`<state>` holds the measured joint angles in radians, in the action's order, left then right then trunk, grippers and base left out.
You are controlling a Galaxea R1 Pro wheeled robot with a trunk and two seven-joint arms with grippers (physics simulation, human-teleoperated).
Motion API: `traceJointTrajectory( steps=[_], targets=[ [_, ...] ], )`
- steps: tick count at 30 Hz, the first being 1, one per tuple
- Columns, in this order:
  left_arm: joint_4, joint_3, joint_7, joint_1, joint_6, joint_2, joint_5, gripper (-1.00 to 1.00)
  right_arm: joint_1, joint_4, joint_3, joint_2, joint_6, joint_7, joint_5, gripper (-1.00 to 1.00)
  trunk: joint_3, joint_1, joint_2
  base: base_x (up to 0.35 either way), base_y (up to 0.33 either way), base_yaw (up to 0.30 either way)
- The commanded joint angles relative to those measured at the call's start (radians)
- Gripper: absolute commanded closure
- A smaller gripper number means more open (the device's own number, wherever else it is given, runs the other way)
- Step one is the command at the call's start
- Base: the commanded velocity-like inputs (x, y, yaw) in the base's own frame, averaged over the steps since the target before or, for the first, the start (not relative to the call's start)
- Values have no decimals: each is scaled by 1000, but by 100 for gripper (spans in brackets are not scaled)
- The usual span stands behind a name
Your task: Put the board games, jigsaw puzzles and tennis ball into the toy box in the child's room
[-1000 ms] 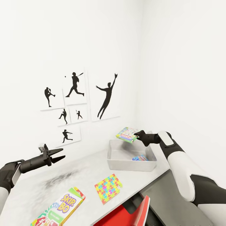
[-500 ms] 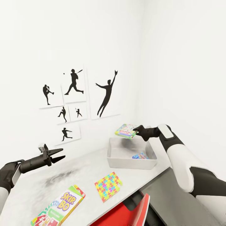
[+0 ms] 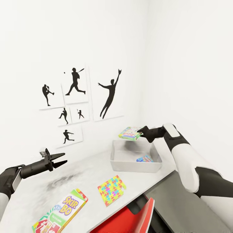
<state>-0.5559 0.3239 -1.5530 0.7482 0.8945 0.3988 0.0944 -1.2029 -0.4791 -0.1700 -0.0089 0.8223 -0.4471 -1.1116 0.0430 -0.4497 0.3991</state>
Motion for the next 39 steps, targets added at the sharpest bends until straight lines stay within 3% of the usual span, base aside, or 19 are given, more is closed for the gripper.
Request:
traceJointTrajectory(
  steps=[1,20,39],
  targets=[
    [0,0,-4,0,11,0,-1,-100,-1,-1,-3,1,1,-16,-13,100,-2,0,1,0,0,0],
    [0,0,-5,0,11,1,-1,-100,-11,-1,-3,0,3,-94,-71,100,-33,0,1,0,0,0],
    [0,1,-7,0,11,2,1,-100,-17,-5,-3,-2,35,-99,-74,100,-64,0,1,0,0,0]
  ],
)
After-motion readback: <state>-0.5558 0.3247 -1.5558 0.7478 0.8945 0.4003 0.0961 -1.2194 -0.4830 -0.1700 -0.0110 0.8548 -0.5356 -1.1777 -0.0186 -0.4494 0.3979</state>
